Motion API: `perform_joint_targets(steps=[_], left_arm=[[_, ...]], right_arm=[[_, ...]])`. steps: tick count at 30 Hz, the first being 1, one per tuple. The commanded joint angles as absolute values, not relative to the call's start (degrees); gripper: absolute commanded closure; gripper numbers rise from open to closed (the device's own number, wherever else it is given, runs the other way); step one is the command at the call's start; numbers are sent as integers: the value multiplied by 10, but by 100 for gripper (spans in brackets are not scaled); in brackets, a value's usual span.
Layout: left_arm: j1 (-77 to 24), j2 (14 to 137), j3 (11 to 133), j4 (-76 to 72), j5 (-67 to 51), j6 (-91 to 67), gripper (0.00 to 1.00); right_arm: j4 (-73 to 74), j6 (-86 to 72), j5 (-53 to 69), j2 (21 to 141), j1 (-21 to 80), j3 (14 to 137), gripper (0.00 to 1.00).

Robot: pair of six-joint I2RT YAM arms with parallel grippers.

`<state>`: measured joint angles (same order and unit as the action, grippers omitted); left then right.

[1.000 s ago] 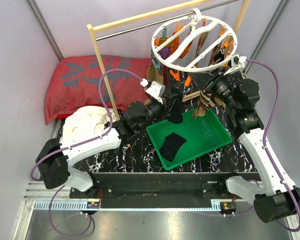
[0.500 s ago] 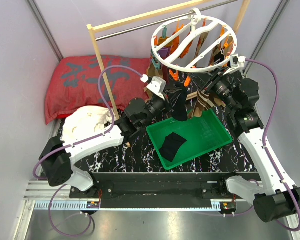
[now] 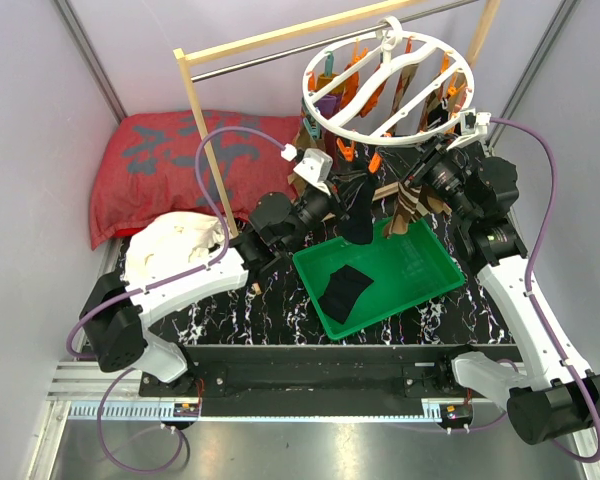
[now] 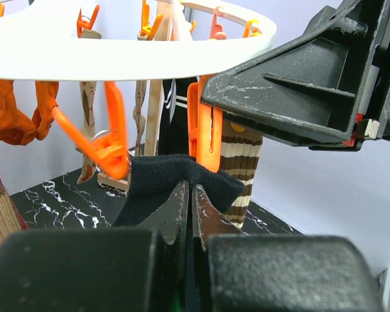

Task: Clip the socks to the hanger
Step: Clamp the sock onto the hanger.

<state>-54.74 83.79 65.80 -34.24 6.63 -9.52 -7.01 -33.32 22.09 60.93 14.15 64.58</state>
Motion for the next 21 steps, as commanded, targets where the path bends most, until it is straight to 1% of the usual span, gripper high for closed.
perform_joint_targets(steps=[1,16,17,19,20,21], left_arm=[[-545,845,696,-374,56,-90,100],[-545,844,714,-366,50,-81,100],[-545,845,713,-367,50,-82,100],[-545,847,715,-366,50,-83,100],[-545,849,715,-366,49,-83,100],[-545,849,715,-365,48,-82,100]], right_arm=[[-66,-333,236,609,142,648,100],[-63,-327,236,608,141,644,100],[-62,-327,236,609,141,644,98],[-63,-326,237,608,142,645,88],[-63,-327,237,607,142,645,75],[-64,-326,237,607,142,645,70]])
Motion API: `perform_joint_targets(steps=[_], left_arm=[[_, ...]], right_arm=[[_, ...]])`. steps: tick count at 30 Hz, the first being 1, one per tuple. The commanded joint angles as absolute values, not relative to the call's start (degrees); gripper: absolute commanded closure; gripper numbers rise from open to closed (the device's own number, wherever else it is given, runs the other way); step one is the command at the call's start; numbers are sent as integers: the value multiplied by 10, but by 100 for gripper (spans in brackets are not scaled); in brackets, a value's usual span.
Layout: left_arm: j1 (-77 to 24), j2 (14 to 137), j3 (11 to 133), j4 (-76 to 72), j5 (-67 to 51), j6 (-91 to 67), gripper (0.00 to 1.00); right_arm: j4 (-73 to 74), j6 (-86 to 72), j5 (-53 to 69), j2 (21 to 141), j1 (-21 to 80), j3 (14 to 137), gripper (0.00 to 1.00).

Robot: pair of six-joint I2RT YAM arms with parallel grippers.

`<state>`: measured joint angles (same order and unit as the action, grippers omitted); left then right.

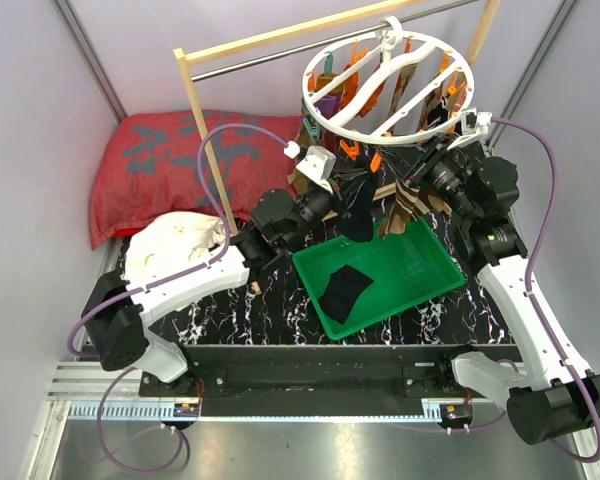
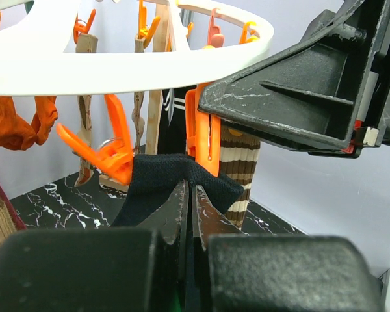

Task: Clip the socks to the hanger
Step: Clamp the sock onto the hanger, then open the clamp at the hanger.

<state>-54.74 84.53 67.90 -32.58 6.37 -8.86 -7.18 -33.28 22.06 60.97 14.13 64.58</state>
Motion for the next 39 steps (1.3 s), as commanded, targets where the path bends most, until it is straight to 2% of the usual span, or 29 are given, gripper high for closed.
perform_joint_targets(steps=[1,2,5,10,13,15,20,23,29,34,39], left_arm=[[-545,851,715,-364,48,-81,100],[-545,851,717,-363,48,-81,100],[-545,853,719,-361,47,-81,100],[-545,853,719,-358,43,-79,95],[-545,851,715,-358,37,-79,80],[-544,848,709,-360,35,-80,66],[-532,832,683,-373,14,-98,50],[-519,819,663,-388,6,-101,45],[-484,797,628,-402,-17,-112,23],[-446,795,621,-416,-62,-127,14],[-410,823,647,-435,-121,-151,12]], right_arm=[[-65,-326,236,607,142,646,66],[-65,-325,236,606,142,646,59],[-66,-324,236,607,142,649,52],[-67,-324,233,605,142,650,50],[-67,-323,229,604,142,650,50],[-67,-322,226,602,142,650,50],[-68,-319,218,599,142,647,49],[-67,-317,213,594,142,644,48],[-63,-312,204,585,142,639,45],[-62,-309,199,581,142,638,42],[-61,-307,199,575,142,638,35]])
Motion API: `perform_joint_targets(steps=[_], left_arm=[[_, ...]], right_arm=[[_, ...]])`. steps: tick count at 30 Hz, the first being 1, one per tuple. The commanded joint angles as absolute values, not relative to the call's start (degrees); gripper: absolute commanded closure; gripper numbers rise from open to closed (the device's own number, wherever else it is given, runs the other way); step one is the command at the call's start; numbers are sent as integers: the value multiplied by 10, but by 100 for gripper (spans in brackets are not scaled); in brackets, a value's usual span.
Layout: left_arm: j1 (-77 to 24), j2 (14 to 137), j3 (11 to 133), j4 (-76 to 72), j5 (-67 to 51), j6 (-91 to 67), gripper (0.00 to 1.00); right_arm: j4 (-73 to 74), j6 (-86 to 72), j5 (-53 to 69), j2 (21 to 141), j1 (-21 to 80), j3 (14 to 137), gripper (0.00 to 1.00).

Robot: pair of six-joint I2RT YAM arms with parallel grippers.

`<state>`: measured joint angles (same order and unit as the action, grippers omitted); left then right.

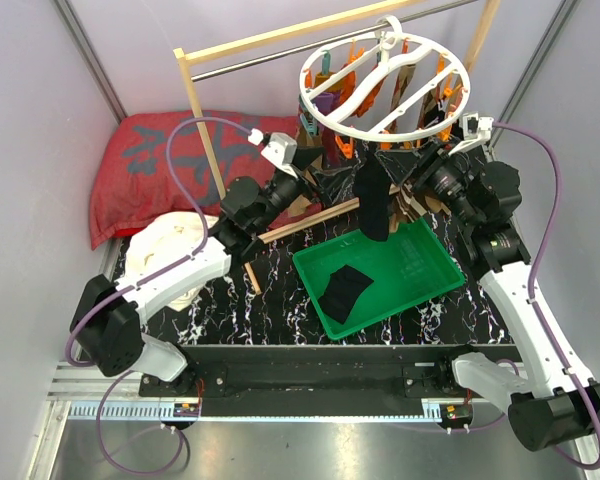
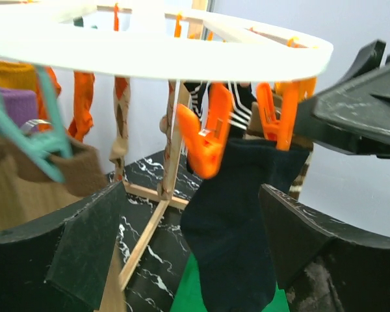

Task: Clip the socks to the hanger
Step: Open the clamp at the hanger.

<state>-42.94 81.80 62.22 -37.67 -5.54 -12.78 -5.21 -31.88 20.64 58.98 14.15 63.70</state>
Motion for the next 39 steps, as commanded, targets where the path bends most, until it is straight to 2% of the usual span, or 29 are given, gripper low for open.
perform_joint_targets(steps=[1,7,13,18,23,26,32,39], left_arm=[[-407,828,653,-435,-135,-156,12],[-400,868,704,-437,-184,-171,15],[-401,899,734,-435,-191,-175,23],[-400,908,737,-443,-193,-178,38],[-401,903,730,-453,-193,-180,61],[-403,900,726,-460,-190,-180,71],[-424,886,717,-447,-167,-144,82],[-460,867,722,-388,-103,-61,91]], right_arm=[[-60,-304,199,572,142,638,34],[-52,-292,201,555,142,635,24],[-47,-273,217,529,142,633,20],[-47,-258,249,512,142,642,20],[-38,-254,296,521,142,664,21],[-35,-258,330,533,142,677,21],[-32,-267,382,564,142,709,23],[-4,-257,354,593,142,735,25]])
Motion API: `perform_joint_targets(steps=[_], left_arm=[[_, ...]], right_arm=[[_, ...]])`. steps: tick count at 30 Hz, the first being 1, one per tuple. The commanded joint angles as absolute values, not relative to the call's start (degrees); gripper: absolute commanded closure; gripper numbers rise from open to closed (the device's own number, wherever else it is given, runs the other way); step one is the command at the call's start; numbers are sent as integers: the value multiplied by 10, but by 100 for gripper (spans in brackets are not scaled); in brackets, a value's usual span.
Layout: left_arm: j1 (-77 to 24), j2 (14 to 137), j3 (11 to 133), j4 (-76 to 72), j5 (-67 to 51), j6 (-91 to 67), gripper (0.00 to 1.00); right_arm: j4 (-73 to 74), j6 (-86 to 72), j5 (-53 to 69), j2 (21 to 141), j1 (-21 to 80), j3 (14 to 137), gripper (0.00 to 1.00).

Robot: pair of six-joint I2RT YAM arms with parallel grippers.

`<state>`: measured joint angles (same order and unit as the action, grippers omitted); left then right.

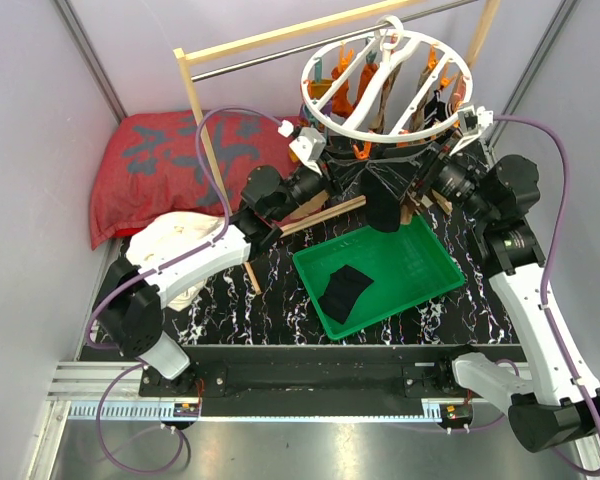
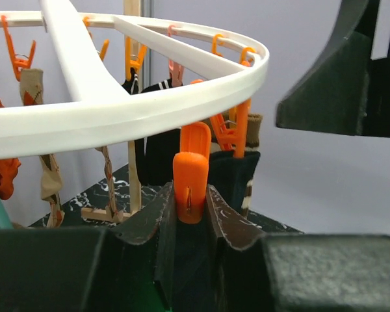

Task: Clip the socks to the hanger
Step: Open the clamp at the hanger.

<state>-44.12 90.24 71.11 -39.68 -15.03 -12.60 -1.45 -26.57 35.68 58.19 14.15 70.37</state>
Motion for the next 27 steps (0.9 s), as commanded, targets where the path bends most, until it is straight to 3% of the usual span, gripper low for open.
perform_joint_targets(steps=[1,27], left_arm=[[-465,866,729,-372,-97,-53,92],[-563,904,842,-182,36,120,96]], right_arm=[[11,-256,350,595,142,737,25],[8,-223,273,618,142,731,35]])
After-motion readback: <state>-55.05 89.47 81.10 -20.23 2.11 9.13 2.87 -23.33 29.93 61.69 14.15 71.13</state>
